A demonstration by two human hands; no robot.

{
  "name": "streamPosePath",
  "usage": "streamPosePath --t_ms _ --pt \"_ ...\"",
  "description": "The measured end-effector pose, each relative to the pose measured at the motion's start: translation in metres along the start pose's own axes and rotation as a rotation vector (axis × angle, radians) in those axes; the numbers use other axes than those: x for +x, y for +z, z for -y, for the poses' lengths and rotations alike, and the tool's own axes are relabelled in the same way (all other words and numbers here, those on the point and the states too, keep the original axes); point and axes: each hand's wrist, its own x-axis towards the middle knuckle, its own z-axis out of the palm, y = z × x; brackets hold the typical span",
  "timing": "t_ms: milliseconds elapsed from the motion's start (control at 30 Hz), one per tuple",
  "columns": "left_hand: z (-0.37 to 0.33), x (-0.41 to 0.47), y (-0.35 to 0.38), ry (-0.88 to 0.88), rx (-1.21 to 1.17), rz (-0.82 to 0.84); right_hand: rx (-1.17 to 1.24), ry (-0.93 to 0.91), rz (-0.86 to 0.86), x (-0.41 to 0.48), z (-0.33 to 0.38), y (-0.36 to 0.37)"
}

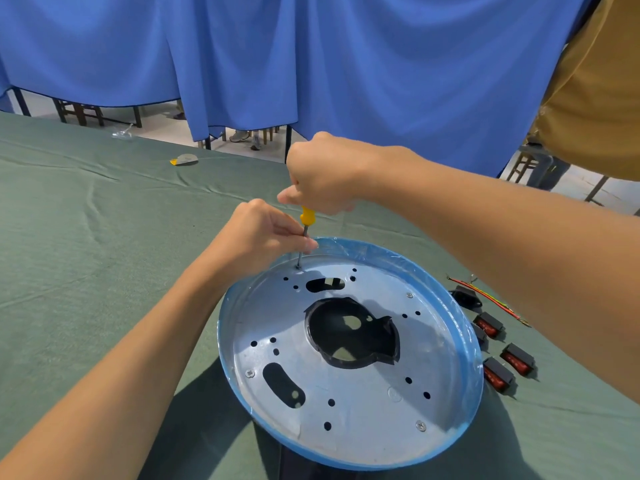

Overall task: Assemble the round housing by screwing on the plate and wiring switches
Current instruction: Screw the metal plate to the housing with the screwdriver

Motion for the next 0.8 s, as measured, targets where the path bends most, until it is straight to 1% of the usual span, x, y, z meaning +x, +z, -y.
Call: streamPosePath --t_ms 100,167,200,267,333,367,500,600,667,733,800 --pt "0.002 0.000 -0.004 0.021 0.038 0.109 0.078 -0.062 0.084 -0.001 -0.001 -0.006" --pt "0.003 0.000 -0.005 -0.001 0.002 0.168 0.100 -0.088 0.049 -0.001 -0.003 -0.005" --pt "0.004 -0.001 -0.005 -0.015 -0.016 0.179 0.103 -0.071 0.007 0.000 -0.004 -0.002" --pt "0.005 -0.001 -0.002 -0.023 -0.033 0.132 0.105 0.001 -0.064 0.000 -0.005 0.004" --pt "0.005 -0.001 0.000 -0.003 -0.012 0.051 0.099 0.037 -0.083 0.001 -0.006 0.007" --pt "0.005 0.000 0.000 0.011 0.009 0.048 0.099 0.035 -0.071 0.001 -0.007 0.007" --pt "0.004 0.002 -0.004 0.034 0.073 0.171 0.179 -0.027 0.010 -0.001 -0.006 0.002" --pt "0.004 0.000 -0.005 0.005 0.014 0.234 0.265 -0.007 -0.050 -0.001 -0.005 0.008" --pt "0.006 -0.002 -0.003 -0.021 -0.031 0.190 0.242 0.054 -0.111 -0.002 -0.004 0.013" --pt "0.006 -0.002 0.000 -0.028 -0.057 0.060 0.207 0.111 -0.150 -0.003 -0.003 0.015" --pt "0.004 -0.002 0.001 -0.008 -0.003 -0.029 0.197 0.117 -0.146 -0.004 -0.003 0.013"
